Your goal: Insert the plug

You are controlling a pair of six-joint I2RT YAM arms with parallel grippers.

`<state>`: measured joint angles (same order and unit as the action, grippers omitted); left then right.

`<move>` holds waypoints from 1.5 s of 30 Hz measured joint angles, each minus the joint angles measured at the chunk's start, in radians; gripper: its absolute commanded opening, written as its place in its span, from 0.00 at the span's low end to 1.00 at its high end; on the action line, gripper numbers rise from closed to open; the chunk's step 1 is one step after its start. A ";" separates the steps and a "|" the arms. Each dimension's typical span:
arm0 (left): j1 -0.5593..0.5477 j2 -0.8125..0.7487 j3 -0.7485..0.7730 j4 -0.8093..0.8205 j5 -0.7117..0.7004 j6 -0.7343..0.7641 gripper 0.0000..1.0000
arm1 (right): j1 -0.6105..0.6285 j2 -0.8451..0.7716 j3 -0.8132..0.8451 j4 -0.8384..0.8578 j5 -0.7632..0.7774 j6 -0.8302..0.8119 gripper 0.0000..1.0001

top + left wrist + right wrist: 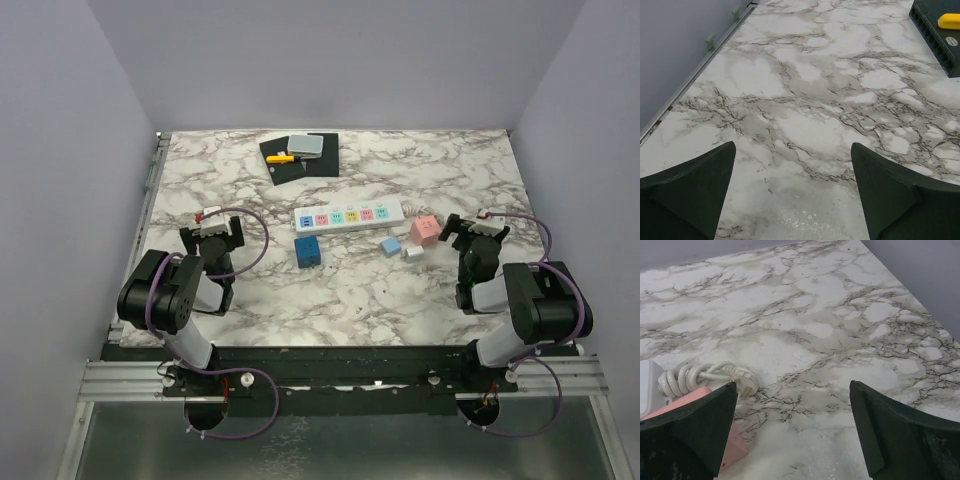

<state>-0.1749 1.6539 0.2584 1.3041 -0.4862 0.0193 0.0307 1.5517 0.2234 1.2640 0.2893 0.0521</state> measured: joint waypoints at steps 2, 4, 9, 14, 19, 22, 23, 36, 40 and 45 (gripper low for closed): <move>0.005 0.000 0.000 -0.011 0.007 -0.001 0.99 | 0.000 0.000 0.000 0.000 0.000 0.000 1.00; 0.005 0.000 0.000 -0.014 0.011 -0.001 0.99 | 0.000 0.000 0.000 0.000 0.000 0.000 1.00; 0.005 0.000 0.000 -0.014 0.023 -0.001 0.99 | 0.000 0.000 0.000 0.000 0.000 0.000 1.00; 0.016 -0.002 0.008 -0.027 0.058 -0.002 0.99 | 0.000 -0.011 -0.003 -0.002 0.000 -0.003 1.00; 0.029 -0.105 0.179 -0.362 0.087 -0.017 0.99 | 0.001 -0.212 0.085 -0.298 0.084 0.039 1.00; 0.030 -0.161 0.358 -0.597 0.138 -0.018 0.99 | -0.002 -0.289 0.304 -0.599 0.195 0.209 1.00; 0.030 -0.178 0.430 -0.691 0.169 -0.019 0.99 | -0.008 -0.301 0.375 -0.691 0.212 0.274 1.00; -0.151 -0.203 0.755 -1.373 0.438 0.005 0.99 | 0.015 -0.117 0.777 -1.345 0.081 0.457 1.00; -0.262 -0.129 0.829 -1.432 0.438 0.029 0.99 | 0.074 0.021 0.887 -1.471 0.053 0.445 1.00; -0.339 0.054 0.972 -1.483 0.409 0.083 0.99 | 0.080 0.153 0.984 -1.539 0.038 0.445 1.00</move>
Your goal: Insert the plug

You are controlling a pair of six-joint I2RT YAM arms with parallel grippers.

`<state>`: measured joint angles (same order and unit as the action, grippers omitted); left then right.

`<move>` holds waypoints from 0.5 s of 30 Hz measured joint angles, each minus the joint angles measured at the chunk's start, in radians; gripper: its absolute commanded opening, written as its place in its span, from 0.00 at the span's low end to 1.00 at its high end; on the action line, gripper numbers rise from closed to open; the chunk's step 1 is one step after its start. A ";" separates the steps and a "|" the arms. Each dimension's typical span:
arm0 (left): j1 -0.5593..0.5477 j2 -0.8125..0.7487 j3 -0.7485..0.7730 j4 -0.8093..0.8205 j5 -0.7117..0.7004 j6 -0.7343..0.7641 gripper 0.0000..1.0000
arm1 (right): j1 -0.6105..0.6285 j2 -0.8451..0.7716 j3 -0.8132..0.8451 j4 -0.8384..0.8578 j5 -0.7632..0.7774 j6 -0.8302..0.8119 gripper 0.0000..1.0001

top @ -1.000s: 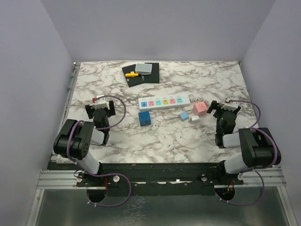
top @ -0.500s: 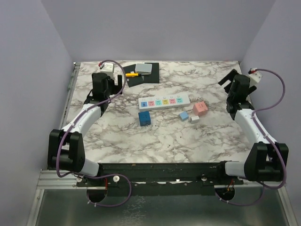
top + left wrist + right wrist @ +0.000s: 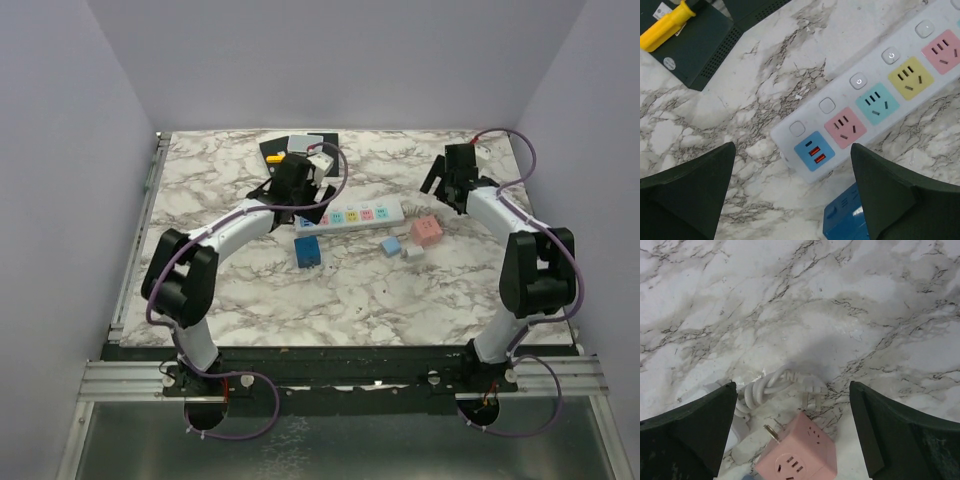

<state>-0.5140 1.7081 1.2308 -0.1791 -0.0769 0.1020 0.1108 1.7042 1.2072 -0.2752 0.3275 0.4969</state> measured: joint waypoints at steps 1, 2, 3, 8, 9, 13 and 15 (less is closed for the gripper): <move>-0.009 0.031 0.026 -0.005 -0.005 0.011 0.99 | 0.002 0.023 0.018 -0.016 0.000 0.000 1.00; -0.019 0.069 0.056 -0.013 -0.011 0.031 0.99 | 0.004 0.048 0.039 -0.028 0.000 0.000 1.00; -0.027 0.096 0.079 -0.018 -0.016 0.045 0.99 | 0.008 0.074 0.063 -0.042 -0.001 0.001 1.00; -0.064 0.221 0.191 -0.033 -0.029 0.130 0.99 | 0.037 0.178 0.142 -0.082 -0.002 0.011 1.00; -0.066 0.230 0.200 -0.034 -0.030 0.143 0.99 | 0.047 0.187 0.147 -0.090 -0.002 0.017 1.00; -0.080 0.258 0.217 -0.034 -0.029 0.212 0.99 | 0.079 0.210 0.151 -0.113 -0.005 0.045 0.98; -0.084 0.261 0.217 -0.033 -0.021 0.249 0.99 | 0.090 0.217 0.149 -0.122 -0.009 0.063 0.97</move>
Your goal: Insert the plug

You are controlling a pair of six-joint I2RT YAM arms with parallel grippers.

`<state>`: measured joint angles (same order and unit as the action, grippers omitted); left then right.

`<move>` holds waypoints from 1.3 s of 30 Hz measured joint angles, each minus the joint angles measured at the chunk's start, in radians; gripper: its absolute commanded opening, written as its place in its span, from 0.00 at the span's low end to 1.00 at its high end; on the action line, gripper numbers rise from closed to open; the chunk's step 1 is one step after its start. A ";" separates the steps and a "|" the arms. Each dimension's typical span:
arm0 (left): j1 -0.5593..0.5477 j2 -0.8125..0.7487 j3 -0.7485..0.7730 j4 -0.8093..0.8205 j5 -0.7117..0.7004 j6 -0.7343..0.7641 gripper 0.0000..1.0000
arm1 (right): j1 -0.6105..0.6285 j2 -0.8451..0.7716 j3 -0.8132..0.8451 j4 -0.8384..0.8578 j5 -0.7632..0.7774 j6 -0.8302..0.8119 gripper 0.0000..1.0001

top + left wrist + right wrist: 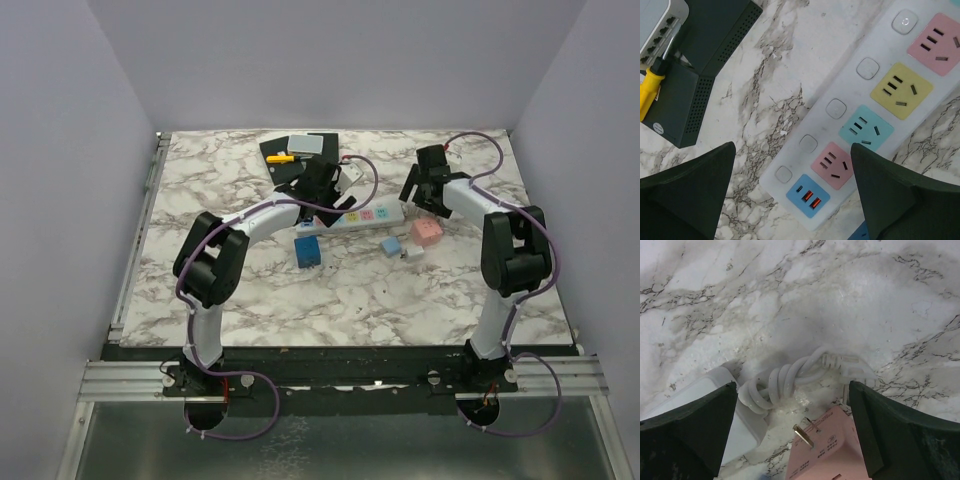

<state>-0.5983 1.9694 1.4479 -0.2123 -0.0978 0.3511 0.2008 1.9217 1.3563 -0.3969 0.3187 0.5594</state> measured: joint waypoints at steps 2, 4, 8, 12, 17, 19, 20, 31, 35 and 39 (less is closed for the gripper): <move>0.000 0.000 0.000 0.000 0.010 0.029 0.99 | 0.001 0.002 -0.006 -0.001 -0.002 0.016 0.96; 0.000 0.002 0.000 0.001 0.028 0.058 0.99 | 0.000 0.002 -0.013 0.004 -0.002 0.029 0.95; 0.000 0.002 -0.011 0.001 0.098 0.143 0.99 | 0.000 -0.003 -0.028 0.023 0.000 0.042 0.93; 0.000 0.021 -0.014 -0.011 0.166 0.193 0.99 | 0.000 -0.017 -0.058 0.056 0.004 0.047 0.92; 0.000 0.063 0.034 0.001 0.177 0.212 0.99 | 0.000 -0.048 -0.114 0.111 0.007 0.053 0.89; 0.000 0.080 0.052 0.012 0.172 0.214 0.99 | 0.001 -0.060 -0.134 0.129 0.007 0.055 0.88; 0.000 0.085 0.055 0.020 0.172 0.216 0.99 | 0.001 -0.067 -0.146 0.138 0.007 0.055 0.88; 0.015 0.077 0.042 0.028 0.209 0.237 0.99 | 0.001 -0.136 -0.269 0.164 0.004 0.093 0.80; 0.026 0.077 0.039 0.030 0.224 0.246 0.96 | 0.002 -0.170 -0.312 0.142 0.011 0.093 0.76; 0.028 0.076 0.031 0.039 0.243 0.255 0.89 | 0.000 -0.202 -0.380 0.084 0.040 0.093 0.74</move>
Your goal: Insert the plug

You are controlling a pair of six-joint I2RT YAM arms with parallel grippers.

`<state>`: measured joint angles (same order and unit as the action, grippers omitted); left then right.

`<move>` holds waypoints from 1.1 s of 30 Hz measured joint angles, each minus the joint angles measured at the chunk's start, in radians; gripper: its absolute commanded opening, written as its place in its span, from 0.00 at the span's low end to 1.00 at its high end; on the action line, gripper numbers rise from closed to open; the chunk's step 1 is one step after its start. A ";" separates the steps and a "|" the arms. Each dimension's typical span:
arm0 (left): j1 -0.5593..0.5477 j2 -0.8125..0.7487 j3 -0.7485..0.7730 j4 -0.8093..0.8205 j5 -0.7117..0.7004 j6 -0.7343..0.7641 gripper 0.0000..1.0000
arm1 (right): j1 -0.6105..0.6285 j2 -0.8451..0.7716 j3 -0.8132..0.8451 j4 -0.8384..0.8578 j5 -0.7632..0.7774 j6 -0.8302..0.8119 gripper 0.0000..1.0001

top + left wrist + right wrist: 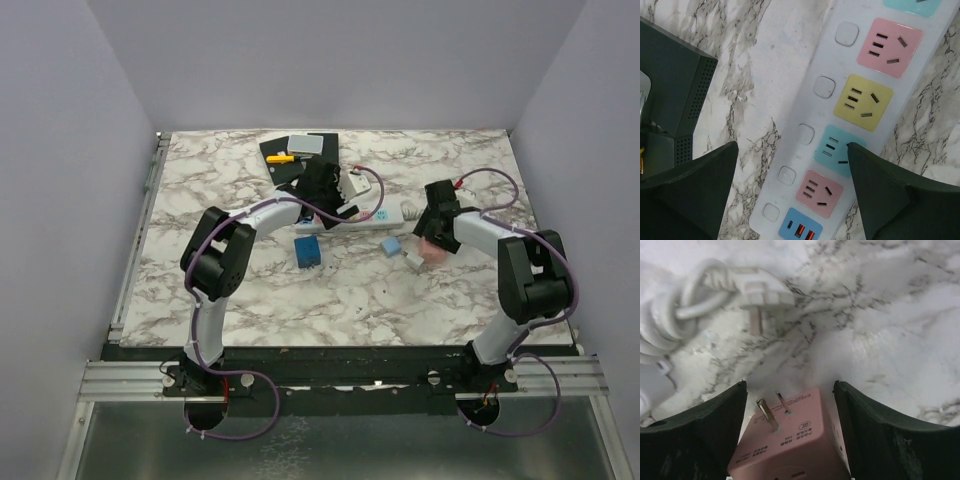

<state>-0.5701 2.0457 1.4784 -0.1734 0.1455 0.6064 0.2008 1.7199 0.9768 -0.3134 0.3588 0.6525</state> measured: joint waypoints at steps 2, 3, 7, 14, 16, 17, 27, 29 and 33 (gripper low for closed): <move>0.000 -0.002 -0.005 0.003 0.014 0.002 0.86 | 0.000 -0.026 -0.025 -0.025 0.014 -0.001 0.74; -0.001 -0.004 -0.011 0.008 0.023 0.002 0.85 | 0.000 -0.041 -0.040 -0.035 0.018 0.000 0.74; -0.002 -0.029 -0.060 0.025 0.061 0.005 0.82 | 0.000 -0.101 -0.093 -0.082 0.038 0.006 0.74; -0.034 -0.101 -0.173 0.042 0.110 0.024 0.76 | -0.006 -0.217 -0.134 -0.164 0.068 0.030 0.82; -0.045 -0.119 -0.200 0.050 0.121 0.031 0.75 | -0.006 -0.250 -0.135 -0.176 0.071 0.032 0.84; -0.051 -0.129 -0.216 0.056 0.128 0.035 0.75 | -0.006 -0.267 -0.135 -0.181 0.070 0.033 0.85; -0.105 -0.181 -0.285 0.060 0.151 0.073 0.72 | -0.006 -0.225 0.027 -0.197 0.019 0.050 0.86; -0.113 -0.187 -0.294 0.064 0.151 0.080 0.72 | -0.006 -0.173 0.087 -0.185 0.005 0.060 0.86; -0.128 -0.196 -0.308 0.072 0.151 0.091 0.71 | -0.006 -0.051 0.179 -0.168 -0.026 0.089 0.86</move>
<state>-0.6983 1.8500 1.1706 -0.1013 0.2966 0.6975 0.1947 1.6684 1.1557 -0.4812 0.3332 0.7418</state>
